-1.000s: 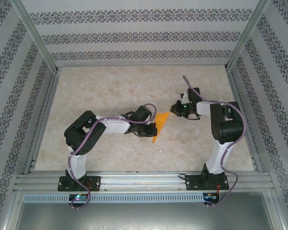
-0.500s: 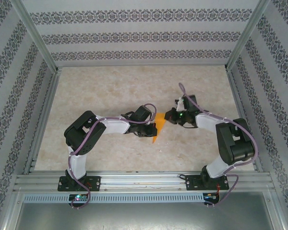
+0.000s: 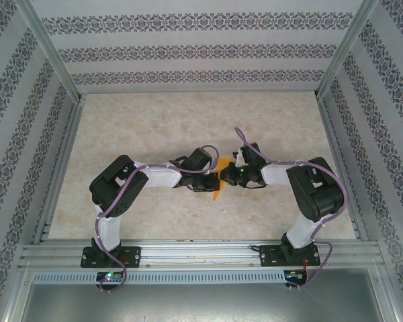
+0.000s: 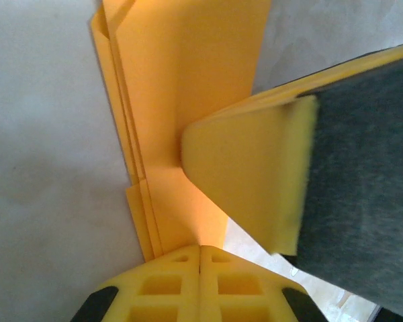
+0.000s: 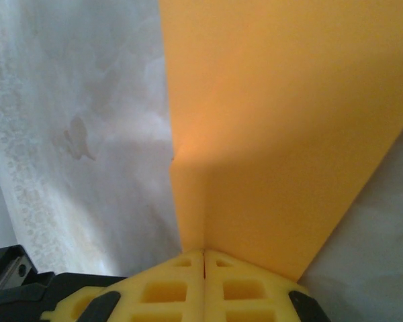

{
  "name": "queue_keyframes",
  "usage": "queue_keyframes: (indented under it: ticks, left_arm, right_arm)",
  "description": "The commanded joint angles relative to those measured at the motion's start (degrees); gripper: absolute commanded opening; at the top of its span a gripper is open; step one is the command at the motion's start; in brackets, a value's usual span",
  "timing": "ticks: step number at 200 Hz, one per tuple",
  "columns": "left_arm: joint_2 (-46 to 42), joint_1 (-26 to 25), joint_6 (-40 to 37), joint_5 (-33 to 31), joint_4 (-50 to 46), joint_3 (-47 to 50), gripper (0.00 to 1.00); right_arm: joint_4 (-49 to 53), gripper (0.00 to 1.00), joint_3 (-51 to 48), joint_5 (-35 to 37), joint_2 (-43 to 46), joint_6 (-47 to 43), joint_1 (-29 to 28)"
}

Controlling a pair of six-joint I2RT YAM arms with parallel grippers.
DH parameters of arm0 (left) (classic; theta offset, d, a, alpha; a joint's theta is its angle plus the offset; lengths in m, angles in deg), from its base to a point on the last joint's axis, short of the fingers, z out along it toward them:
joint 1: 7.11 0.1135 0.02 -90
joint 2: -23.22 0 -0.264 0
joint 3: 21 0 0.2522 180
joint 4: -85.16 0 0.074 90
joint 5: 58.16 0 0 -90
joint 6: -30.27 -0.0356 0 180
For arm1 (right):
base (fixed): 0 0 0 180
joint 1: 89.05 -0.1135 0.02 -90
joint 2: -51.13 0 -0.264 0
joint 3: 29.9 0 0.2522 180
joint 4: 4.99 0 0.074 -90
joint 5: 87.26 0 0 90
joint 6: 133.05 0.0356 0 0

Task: Fold a paper plane with a square sheet of paper (fold left side to right side)
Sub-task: Fold the wing for the fifth time at the center of the table.

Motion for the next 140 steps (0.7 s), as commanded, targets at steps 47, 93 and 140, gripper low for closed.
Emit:
queue_keyframes:
  ticks: [47, 93, 140]
  left_arm:
    - [-2.2, -0.3, -1.3, -1.4, -11.2, -0.2, 0.06]
    - [-7.6, -0.3, 0.3, 1.3, -11.0, 0.2, 0.07]
    - [-8.9, -1.4, 3.2, 6.7, -6.6, 2.4, 0.03]
  right_arm:
    - [5.4, 0.00, -1.4, 3.6, -3.5, -1.4, -0.5]
    - [5.7, 0.00, -1.9, 4.6, -4.1, -2.1, -0.5]
    - [6.6, 0.00, -1.5, 5.0, -4.6, -2.9, -0.7]
